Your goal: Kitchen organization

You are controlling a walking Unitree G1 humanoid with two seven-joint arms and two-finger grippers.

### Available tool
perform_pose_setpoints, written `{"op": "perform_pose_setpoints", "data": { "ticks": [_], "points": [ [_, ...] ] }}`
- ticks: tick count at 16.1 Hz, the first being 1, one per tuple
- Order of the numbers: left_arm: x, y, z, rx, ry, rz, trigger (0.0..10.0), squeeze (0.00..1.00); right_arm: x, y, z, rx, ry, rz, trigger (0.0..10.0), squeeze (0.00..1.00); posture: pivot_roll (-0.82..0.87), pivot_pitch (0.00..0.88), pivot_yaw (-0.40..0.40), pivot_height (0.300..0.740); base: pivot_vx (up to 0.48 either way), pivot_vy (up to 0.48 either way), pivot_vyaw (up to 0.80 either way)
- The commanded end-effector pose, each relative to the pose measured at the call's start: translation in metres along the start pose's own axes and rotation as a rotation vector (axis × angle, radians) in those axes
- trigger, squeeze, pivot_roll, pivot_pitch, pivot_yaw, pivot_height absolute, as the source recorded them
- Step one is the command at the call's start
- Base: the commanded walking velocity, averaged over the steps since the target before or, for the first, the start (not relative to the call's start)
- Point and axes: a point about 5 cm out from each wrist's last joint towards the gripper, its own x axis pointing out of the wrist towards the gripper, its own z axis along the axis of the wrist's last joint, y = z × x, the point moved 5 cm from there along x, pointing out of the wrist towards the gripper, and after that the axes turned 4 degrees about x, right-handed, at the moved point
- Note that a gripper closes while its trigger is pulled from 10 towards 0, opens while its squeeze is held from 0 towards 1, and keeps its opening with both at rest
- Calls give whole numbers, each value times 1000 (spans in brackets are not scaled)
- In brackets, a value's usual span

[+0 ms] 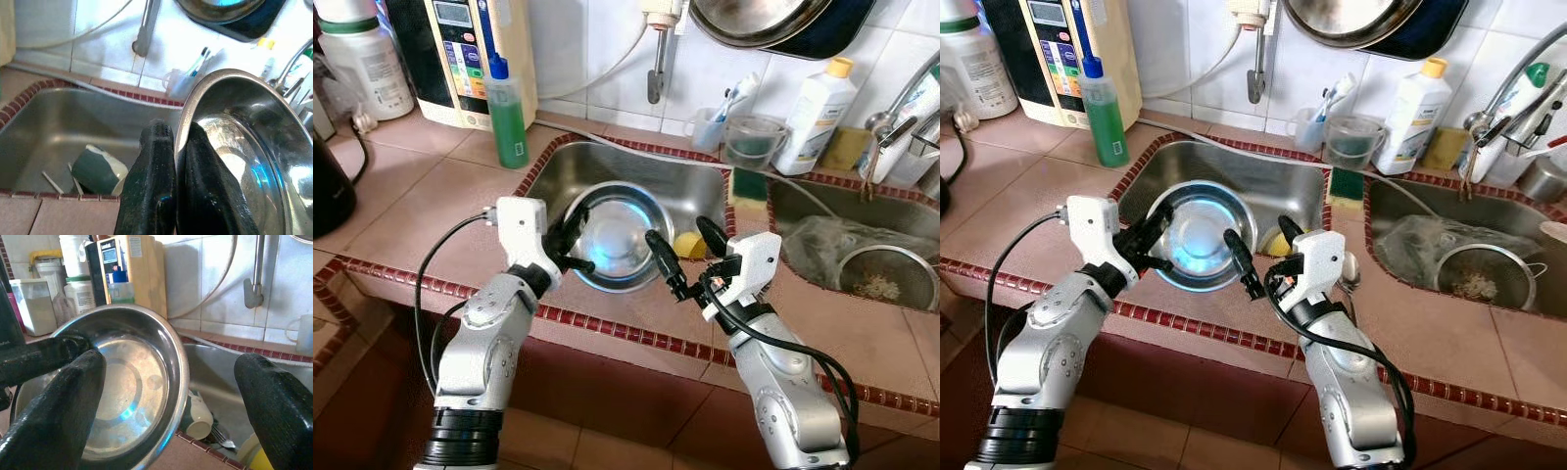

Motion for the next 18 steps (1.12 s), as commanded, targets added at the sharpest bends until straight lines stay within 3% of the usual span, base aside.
{"op": "perform_pose_setpoints", "data": {
  "ticks": [1, 6, 18],
  "points": [
    [2, -3, 11, 26, -38, -24, 10000, 0, 1, -5, 4, -21, -13, -10, 10000, 0, -26, 0, -61, 740, 0, 0, 0],
    [2, 5, 8, 30, -23, 7, 10000, 0, 0, -9, 2, -43, -10, -24, 10000, 0, -25, 0, -66, 740, 113, 0, 0],
    [4, 11, 12, 24, -29, 14, 10000, 0, 3, -7, 2, -49, -14, -13, 10000, 0, -24, 0, -66, 740, 386, 0, 0]
  ]
}}
